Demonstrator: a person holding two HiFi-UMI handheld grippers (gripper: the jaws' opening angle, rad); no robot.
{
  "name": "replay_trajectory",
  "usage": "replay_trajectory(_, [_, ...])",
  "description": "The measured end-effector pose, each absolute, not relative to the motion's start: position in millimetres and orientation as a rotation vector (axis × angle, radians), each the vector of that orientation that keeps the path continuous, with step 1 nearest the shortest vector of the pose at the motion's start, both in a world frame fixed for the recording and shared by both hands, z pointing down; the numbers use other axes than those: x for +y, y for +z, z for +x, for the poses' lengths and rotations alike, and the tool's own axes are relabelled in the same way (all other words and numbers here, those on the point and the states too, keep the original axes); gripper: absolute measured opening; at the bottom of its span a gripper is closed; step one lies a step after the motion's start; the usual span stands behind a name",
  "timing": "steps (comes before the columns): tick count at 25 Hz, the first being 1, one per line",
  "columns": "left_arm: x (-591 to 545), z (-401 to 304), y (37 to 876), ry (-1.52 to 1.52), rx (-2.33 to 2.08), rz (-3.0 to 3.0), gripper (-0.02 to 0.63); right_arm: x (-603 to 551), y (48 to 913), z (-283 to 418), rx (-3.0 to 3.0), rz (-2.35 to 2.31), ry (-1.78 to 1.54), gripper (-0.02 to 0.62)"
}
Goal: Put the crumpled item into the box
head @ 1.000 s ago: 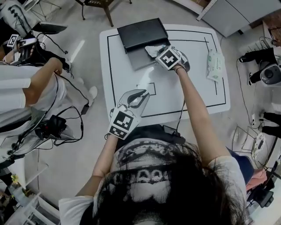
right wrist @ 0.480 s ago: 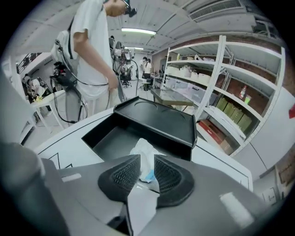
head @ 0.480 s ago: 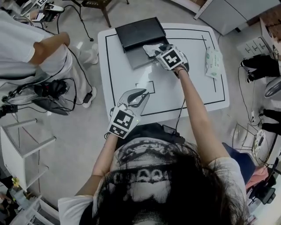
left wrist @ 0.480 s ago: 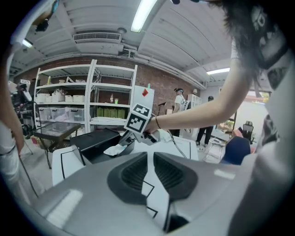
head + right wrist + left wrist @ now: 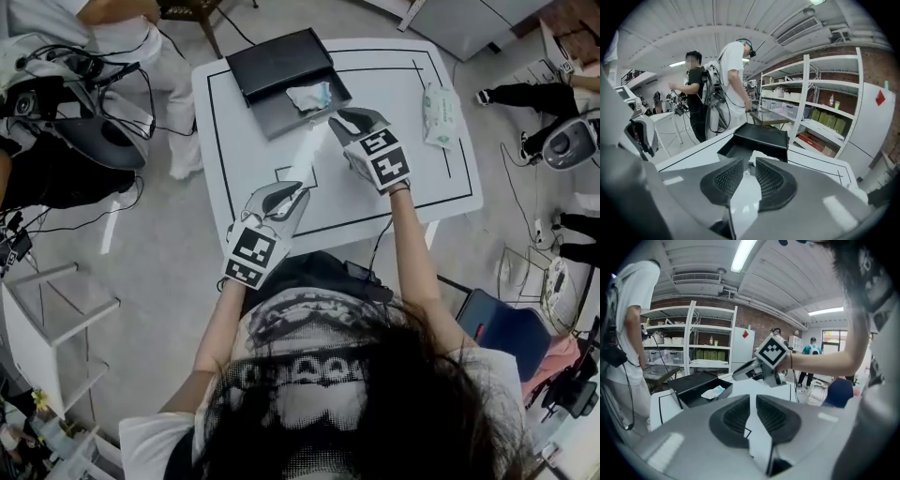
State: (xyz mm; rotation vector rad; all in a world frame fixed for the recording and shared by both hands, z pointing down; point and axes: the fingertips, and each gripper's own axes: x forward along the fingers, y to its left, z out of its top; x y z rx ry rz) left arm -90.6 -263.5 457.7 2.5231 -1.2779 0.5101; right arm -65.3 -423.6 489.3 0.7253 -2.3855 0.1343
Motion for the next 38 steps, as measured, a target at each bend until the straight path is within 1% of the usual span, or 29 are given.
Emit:
replay_trajectory(15, [-231,-40,445,0.515,-1.297,2.543,0.0,-292,478,18,-2.472,0.818,0.297,0.081])
replay_trajectory(26, [-189,-2,431,0.446,-1.408,2.506,0.0,-217,463,75,-2.538,0.828,0.307,0.069])
replay_trajectory(32, [-164,18,430,0.467,-1.41,2.508,0.0,-192,458,93,-2.573,0.841,0.317,0.068])
replay_trajectory(38, [-147,22,424,0.482,-1.413,2.514,0.0,-174,449,96,-2.606,0.853,0.324,0.069])
